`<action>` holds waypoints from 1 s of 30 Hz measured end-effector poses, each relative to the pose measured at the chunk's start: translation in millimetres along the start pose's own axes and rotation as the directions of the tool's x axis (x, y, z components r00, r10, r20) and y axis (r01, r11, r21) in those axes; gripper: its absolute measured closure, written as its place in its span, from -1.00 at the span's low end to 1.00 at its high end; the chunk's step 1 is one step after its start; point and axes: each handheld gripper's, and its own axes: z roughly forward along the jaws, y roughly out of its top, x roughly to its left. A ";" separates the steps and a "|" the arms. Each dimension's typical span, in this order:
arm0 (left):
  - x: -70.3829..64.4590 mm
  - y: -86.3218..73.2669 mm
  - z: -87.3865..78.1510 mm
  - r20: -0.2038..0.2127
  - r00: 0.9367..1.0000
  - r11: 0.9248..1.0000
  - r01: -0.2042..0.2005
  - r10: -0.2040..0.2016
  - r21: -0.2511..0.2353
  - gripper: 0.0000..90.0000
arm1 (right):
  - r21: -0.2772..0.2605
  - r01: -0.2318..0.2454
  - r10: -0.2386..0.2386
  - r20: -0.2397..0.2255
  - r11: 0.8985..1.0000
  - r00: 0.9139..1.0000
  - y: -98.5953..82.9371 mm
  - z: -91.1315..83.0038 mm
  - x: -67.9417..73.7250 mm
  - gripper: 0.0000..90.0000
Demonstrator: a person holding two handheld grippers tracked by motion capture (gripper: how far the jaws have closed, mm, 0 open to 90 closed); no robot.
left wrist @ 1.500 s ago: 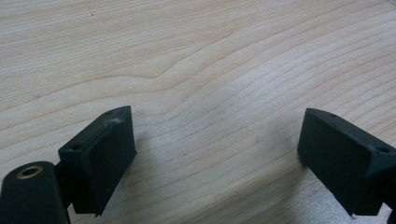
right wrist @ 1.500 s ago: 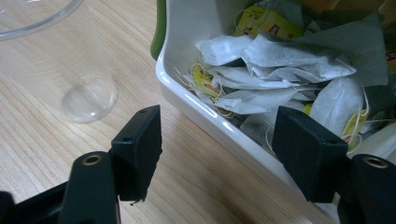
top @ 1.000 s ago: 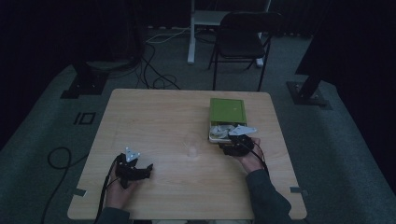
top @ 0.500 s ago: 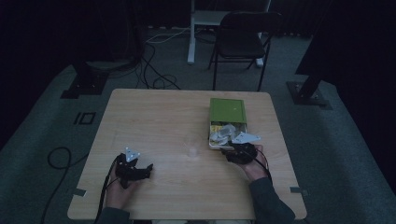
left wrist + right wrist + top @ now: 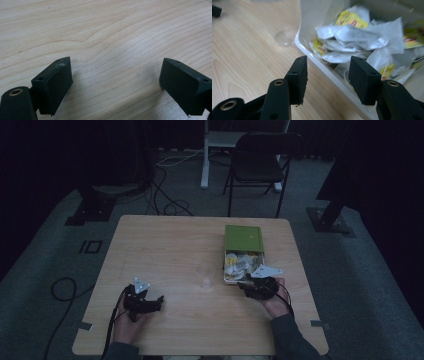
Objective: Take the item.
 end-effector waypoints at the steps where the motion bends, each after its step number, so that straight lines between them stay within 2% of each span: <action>1: 0.0 0.0 0.0 0.000 1.000 1.000 0.000 0.000 0.000 -0.73 | -0.008 -0.003 0.003 0.004 1.000 1.000 1.7 -1.3 -0.4 0.13; 9: 0.0 0.0 0.0 -0.001 1.000 1.000 0.000 0.000 0.000 -0.73 | -0.057 -0.017 0.021 0.083 0.998 0.996 14.4 -3.0 -2.9 0.46; 11: 0.0 0.0 0.0 -0.001 1.000 1.000 0.000 0.000 0.000 -0.73 | -0.062 -0.016 0.023 0.107 0.998 0.994 17.8 -0.8 -3.2 0.49; 16: 0.0 0.0 0.0 -0.001 1.000 1.000 0.000 0.000 0.000 -0.73 | -0.060 -0.026 0.033 0.123 0.998 0.992 21.0 2.7 -4.6 0.54; 18: -0.1 0.0 0.0 -0.001 1.000 1.000 0.001 -0.001 -0.001 -0.73 | -0.065 -0.026 0.036 0.156 0.998 0.987 24.4 6.0 -5.1 0.59; 22: -0.1 0.0 0.1 -0.001 1.000 1.000 0.002 -0.002 -0.002 -0.73 | -0.059 -0.022 0.033 0.194 0.998 0.981 27.9 9.6 -5.6 0.49; 30: -0.1 0.0 0.1 -0.001 1.000 1.000 0.002 -0.002 -0.002 -0.73 | -0.045 -0.024 0.034 0.241 0.999 0.970 31.4 16.6 -7.5 0.29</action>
